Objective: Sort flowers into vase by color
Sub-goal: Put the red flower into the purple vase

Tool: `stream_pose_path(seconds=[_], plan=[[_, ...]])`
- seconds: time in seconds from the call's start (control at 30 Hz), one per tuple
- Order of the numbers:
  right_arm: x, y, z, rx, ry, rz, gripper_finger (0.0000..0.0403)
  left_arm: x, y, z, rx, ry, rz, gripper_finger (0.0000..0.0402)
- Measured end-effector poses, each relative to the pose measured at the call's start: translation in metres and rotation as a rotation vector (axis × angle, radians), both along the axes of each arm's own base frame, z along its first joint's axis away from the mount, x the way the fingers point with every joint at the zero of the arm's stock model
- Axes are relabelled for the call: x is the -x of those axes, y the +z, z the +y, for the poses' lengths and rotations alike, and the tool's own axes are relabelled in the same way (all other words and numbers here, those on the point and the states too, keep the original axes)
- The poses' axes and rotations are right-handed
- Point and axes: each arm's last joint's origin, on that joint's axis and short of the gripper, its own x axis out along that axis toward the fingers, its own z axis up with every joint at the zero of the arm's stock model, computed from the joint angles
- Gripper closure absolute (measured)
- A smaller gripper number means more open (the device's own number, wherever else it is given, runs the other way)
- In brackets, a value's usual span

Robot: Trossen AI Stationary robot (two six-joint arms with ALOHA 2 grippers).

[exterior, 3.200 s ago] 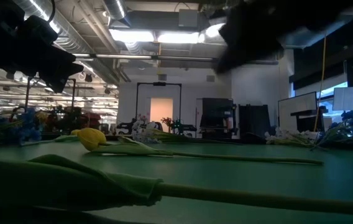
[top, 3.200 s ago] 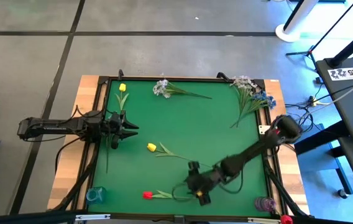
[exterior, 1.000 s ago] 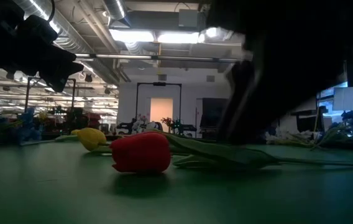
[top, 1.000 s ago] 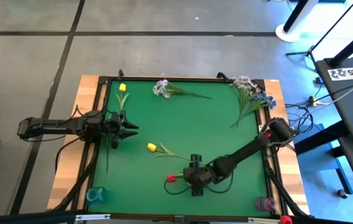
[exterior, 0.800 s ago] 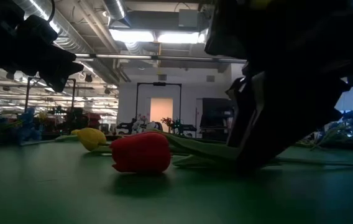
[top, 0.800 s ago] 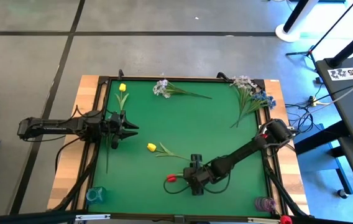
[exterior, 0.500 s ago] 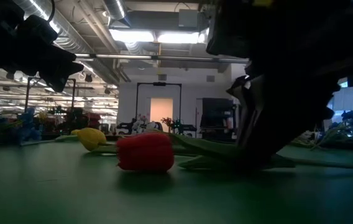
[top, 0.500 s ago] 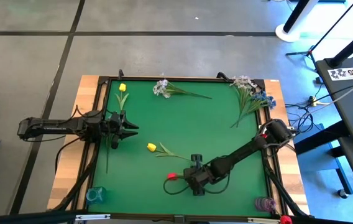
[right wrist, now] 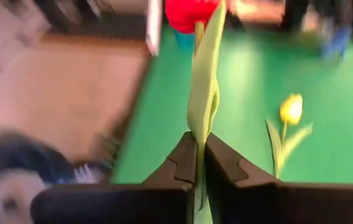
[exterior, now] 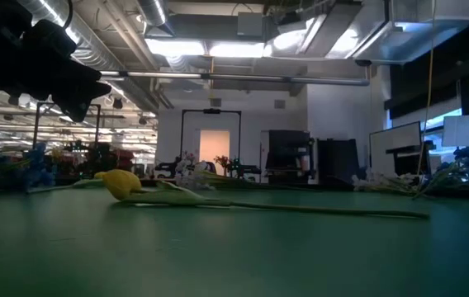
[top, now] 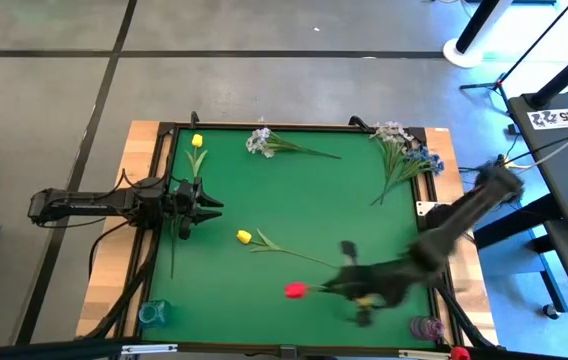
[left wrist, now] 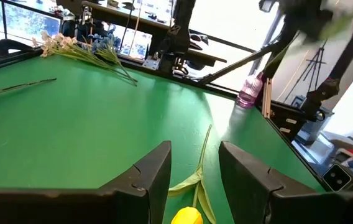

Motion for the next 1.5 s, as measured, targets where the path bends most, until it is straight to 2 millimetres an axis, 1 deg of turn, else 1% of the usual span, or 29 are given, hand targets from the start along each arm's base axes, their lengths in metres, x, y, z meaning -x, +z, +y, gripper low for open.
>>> stream_pose_path(seconds=[0.07,0.2,0.27,0.33,0.57,0.7,0.8,0.9,0.97,1.13,1.2,1.27,1.37,1.5], plan=[[0.027,0.021,0.004,-0.070,0.035,-0.100,0.0392,0.000,0.000,0.000,0.000,-0.001,0.000,0.0269],[0.075,0.047,0.011,-0.223,0.111,-0.258,0.0396,0.000,0.000,0.000,0.000,0.000,0.000,0.0269],[0.095,0.057,0.015,-0.263,0.138,-0.321,0.0391,0.000,0.000,0.000,0.000,-0.001,0.000,0.0269],[0.112,0.059,0.020,-0.257,0.163,-0.348,0.0390,0.000,0.000,0.000,0.000,0.000,0.000,0.0269],[0.163,0.059,0.041,-0.244,0.303,-0.354,0.0397,0.000,0.000,0.000,0.000,0.000,0.000,0.0269],[0.202,0.058,0.047,-0.197,0.278,-0.395,0.0395,0.000,0.000,0.000,0.000,0.000,0.000,0.0269],[0.222,0.052,0.046,-0.169,0.247,-0.407,0.0396,0.000,0.000,0.000,0.000,0.000,0.001,0.0269],[0.231,0.044,0.046,-0.148,0.218,-0.413,0.0394,0.000,0.000,0.000,0.000,0.000,0.001,0.0269],[0.234,0.039,0.044,-0.156,0.215,-0.405,0.0394,0.000,0.000,0.000,0.000,0.000,0.000,0.0269],[0.232,0.021,0.037,-0.191,0.229,-0.367,0.0395,0.000,0.000,0.000,0.000,0.000,0.000,0.0269],[0.228,0.016,0.034,-0.226,0.243,-0.345,0.0395,0.000,0.000,0.000,0.000,-0.001,0.001,0.0269],[0.222,0.011,0.029,-0.221,0.260,-0.325,0.0394,0.000,0.000,0.000,0.000,0.000,-0.001,0.0269],[0.211,0.016,0.020,-0.278,0.271,-0.317,0.0396,0.000,0.000,0.000,0.000,0.000,-0.002,0.0269],[0.187,0.026,0.008,-0.307,0.282,-0.344,0.0395,0.000,0.000,0.000,0.000,0.002,-0.002,0.0269]])
